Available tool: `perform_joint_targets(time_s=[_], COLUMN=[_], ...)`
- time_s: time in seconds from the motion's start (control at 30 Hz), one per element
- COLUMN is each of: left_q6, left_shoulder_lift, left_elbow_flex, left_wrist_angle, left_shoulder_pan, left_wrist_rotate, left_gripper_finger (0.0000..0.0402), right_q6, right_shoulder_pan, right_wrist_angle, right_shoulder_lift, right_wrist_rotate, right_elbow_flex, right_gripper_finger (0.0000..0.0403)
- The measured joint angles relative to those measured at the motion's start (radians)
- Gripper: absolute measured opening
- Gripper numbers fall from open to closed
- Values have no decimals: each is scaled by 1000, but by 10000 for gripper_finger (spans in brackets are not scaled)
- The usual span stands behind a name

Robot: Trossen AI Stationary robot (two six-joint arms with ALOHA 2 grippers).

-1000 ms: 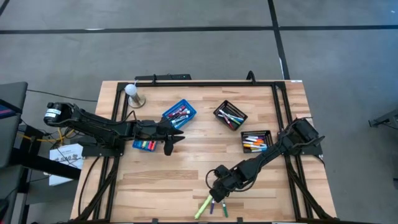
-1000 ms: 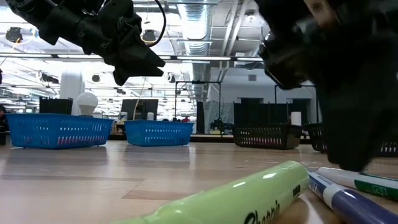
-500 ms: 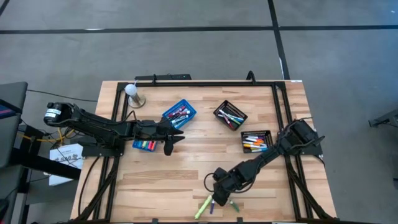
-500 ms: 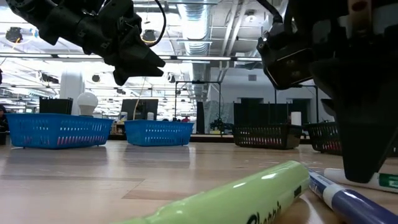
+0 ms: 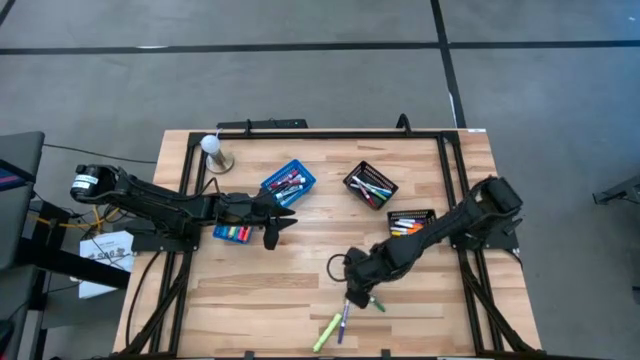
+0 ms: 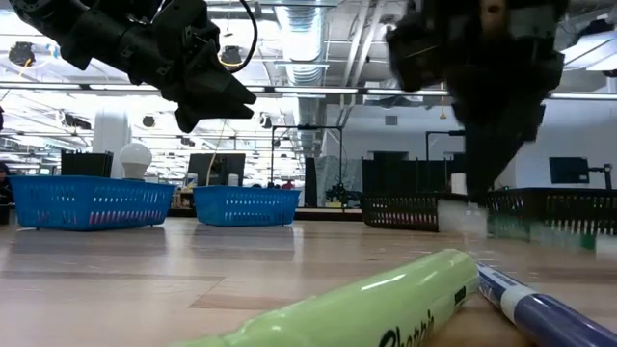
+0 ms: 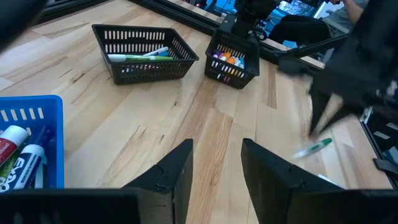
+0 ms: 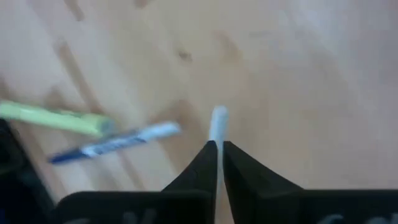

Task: Pick & Place Markers
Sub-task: Put the dark green marker pen into the top black bin

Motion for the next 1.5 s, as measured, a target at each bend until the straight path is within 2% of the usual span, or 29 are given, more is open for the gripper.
perform_joint_targets(time_s=[0.1, 0.17, 0.23, 0.37, 0.5, 0.6, 0.73, 0.9, 1.07, 1.17, 1.27, 1.4, 1.5], left_q6=[0, 0, 0, 0, 0, 0, 0, 0, 0, 0, 0, 0, -1], left_shoulder_lift=[0, 0, 0, 0, 0, 0, 0, 0, 0, 0, 0, 0, 0], left_elbow_flex=[0, 0, 0, 0, 0, 0, 0, 0, 0, 0, 0, 0, 0], left_wrist_angle=[0, 0, 0, 0, -1, 0, 0, 0, 0, 0, 0, 3, 4], left_shoulder_pan=[0, 0, 0, 0, 0, 0, 0, 0, 0, 0, 0, 0, 0], left_wrist_rotate=[0, 0, 0, 0, 0, 0, 0, 0, 0, 0, 0, 0, 0], left_gripper_finger=[131, 131, 131, 131, 131, 131, 131, 131, 131, 131, 131, 131, 131], right_q6=[-93, -135, -164, -240, -180, -124, -78, -75, -88, -117, -143, -149, -211], right_shoulder_pan=[-40, -78, -118, -134, -94, -38, 33, 53, 54, 54, 48, 26, 6], right_wrist_angle=[-108, -181, -223, -204, -217, -204, -214, -209, -214, -219, -205, -191, -179], right_shoulder_lift=[-74, -121, -152, -167, -132, -83, 8, 92, 150, 169, 169, 120, 67], right_wrist_rotate=[67, 147, 176, 158, 12, -44, -53, -55, -44, -47, -49, -49, 4], right_elbow_flex=[0, 1, 0, -9, -10, -11, -11, -11, -2, 3, 2, 0, 7], right_gripper_finger=[1, 4, 6, 4, 12, 37, 80, 125, 144, 127, 88, 29, 15])
